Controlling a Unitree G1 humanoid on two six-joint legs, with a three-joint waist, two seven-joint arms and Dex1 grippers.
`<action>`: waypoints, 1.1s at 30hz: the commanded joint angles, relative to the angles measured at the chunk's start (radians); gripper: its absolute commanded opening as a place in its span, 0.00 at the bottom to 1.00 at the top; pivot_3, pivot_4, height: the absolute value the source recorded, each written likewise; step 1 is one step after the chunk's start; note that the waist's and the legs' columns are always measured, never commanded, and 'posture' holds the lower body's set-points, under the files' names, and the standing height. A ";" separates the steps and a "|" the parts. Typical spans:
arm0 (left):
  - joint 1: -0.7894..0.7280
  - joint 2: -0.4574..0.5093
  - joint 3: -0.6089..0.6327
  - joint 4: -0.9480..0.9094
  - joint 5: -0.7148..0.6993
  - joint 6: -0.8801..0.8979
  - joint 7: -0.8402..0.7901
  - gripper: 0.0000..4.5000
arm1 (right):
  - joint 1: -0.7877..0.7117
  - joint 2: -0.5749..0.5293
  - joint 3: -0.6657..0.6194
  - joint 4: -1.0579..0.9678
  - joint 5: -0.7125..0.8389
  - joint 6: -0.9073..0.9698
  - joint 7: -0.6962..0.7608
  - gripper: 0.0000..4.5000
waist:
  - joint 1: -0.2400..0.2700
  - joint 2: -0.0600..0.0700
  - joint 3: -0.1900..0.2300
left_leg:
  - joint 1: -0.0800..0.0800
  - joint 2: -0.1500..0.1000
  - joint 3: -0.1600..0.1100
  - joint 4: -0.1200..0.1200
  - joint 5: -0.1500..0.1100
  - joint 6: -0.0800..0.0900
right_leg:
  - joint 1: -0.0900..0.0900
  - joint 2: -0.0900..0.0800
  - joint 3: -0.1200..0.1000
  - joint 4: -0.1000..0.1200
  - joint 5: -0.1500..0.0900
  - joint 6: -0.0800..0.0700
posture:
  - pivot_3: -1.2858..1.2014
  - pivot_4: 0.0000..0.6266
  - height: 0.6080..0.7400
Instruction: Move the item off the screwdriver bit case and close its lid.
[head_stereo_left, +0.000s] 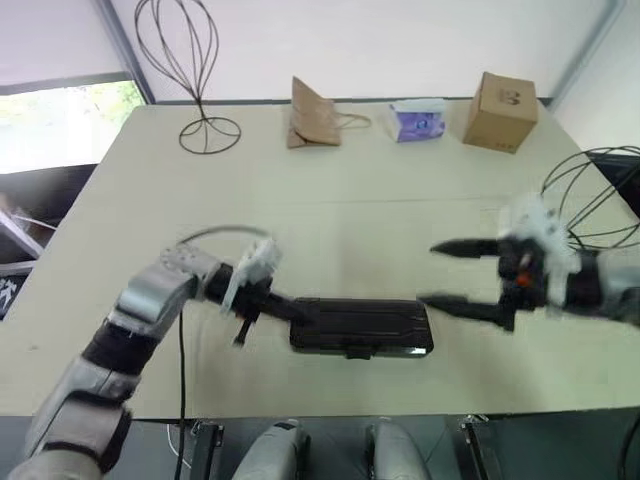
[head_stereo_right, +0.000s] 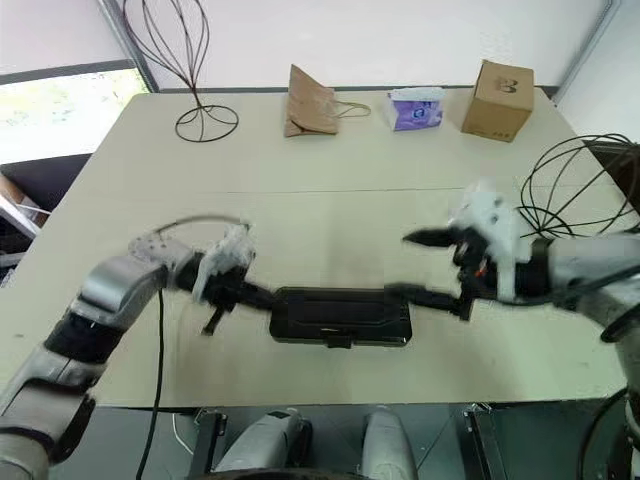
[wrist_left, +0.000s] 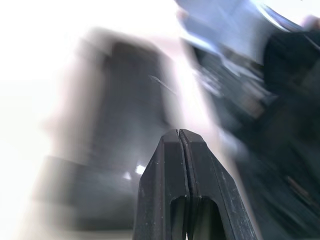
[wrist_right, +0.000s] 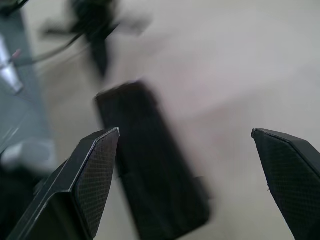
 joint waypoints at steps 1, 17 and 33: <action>-0.066 -0.036 0.079 0.043 -0.008 -0.033 0.077 0.00 | 0.059 0.039 0.119 -0.125 0.008 -0.036 -0.073 0.97 | -0.001 0.000 0.000 | 0.001 0.000 0.000 0.000 0.000 0.000 | 0.000 0.000 0.000 0.000 0.000 0.000 | 0.52 0.24 1.00; -0.280 -0.324 -0.190 0.698 0.403 -0.614 0.057 0.00 | 0.098 0.048 0.580 -0.093 -0.371 -0.196 -0.270 0.00 | 0.002 -0.001 0.001 | -0.002 -0.002 0.001 0.003 -0.001 0.001 | -0.001 -0.001 -0.002 0.000 0.000 0.000 | 0.52 0.24 1.00; -0.281 -0.428 -0.272 0.808 0.526 -0.702 -0.199 0.00 | 0.065 0.134 0.708 -0.034 -0.582 -0.117 -0.434 0.00 | -0.006 -0.005 -0.002 | -0.009 -0.002 0.000 0.010 -0.001 0.001 | -0.006 0.000 -0.002 0.005 0.000 0.000 | 0.52 0.24 1.00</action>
